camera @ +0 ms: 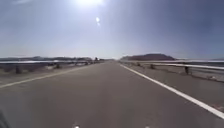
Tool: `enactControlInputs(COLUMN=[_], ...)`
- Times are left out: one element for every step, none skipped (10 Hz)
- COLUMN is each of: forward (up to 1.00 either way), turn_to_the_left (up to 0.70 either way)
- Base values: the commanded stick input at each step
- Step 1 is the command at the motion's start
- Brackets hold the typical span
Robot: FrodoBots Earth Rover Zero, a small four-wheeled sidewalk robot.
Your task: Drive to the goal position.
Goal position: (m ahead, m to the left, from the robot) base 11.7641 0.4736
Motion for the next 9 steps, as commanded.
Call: enactControlInputs(forward=[1.0,1.0,1.0,1.0,1.0,1.0,1.0,1.0,1.0], turn_to_the_left=[0.0,0.0,0.0,0.0,0.0,0.0,0.0,0.0,0.0])
